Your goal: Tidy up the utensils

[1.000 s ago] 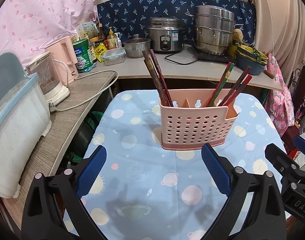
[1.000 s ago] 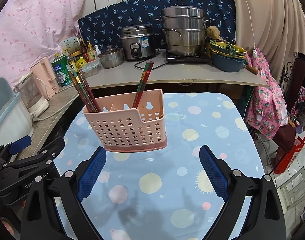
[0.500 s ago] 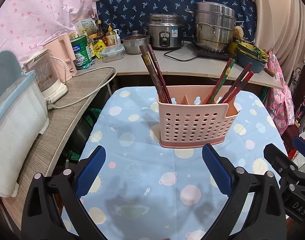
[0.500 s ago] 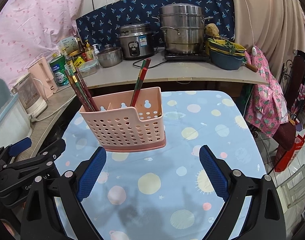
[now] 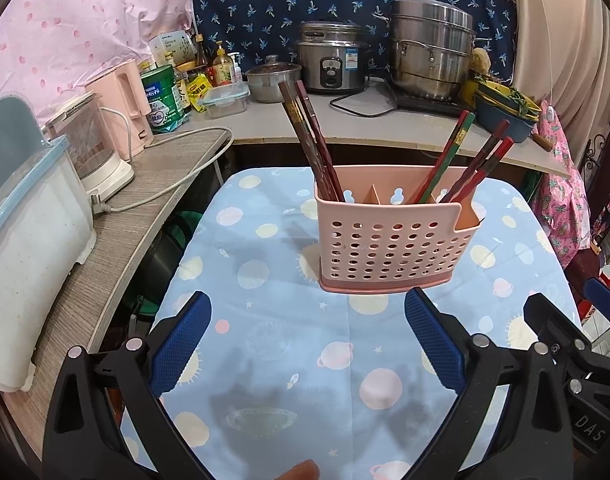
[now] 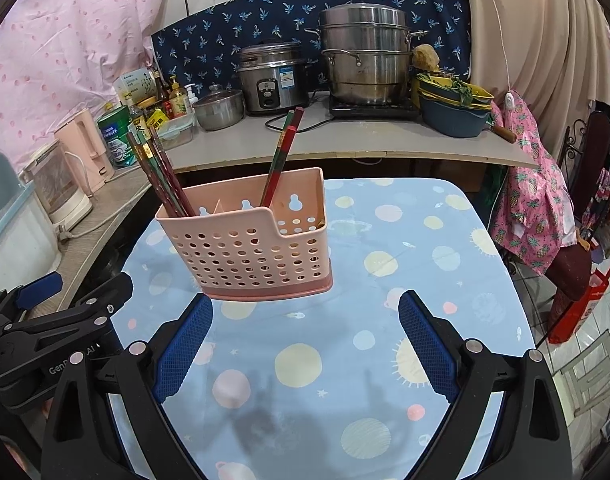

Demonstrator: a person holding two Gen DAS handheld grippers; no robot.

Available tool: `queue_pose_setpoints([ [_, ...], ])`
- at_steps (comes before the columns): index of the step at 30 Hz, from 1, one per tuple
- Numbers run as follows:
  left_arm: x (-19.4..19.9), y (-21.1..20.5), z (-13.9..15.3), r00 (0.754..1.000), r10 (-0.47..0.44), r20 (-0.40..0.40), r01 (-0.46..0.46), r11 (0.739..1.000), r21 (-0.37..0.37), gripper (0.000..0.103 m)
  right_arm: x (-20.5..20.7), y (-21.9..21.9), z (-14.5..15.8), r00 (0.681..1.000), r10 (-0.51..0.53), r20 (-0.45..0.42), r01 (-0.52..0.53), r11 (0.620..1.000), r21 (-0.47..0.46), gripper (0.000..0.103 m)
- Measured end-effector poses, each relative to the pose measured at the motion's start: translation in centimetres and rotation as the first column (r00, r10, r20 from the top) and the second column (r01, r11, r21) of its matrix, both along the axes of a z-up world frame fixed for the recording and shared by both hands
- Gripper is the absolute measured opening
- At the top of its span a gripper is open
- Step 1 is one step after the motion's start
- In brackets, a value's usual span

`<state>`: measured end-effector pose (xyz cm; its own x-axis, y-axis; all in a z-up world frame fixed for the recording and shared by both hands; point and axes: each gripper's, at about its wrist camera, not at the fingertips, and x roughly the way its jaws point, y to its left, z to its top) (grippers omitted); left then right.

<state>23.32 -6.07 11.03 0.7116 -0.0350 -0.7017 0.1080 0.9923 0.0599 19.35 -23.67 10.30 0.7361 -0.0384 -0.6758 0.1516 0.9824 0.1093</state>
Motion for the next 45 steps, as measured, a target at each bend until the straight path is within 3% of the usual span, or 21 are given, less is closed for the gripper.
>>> queue_pose_setpoints([
  [45,1.4,-0.2,-1.2,1.0,0.013,-0.024,-0.013,1.0,0.01,0.094,1.1,-0.4,-1.6,1.0,-0.007,-0.024,0.007,1.0,0.002,0.09],
])
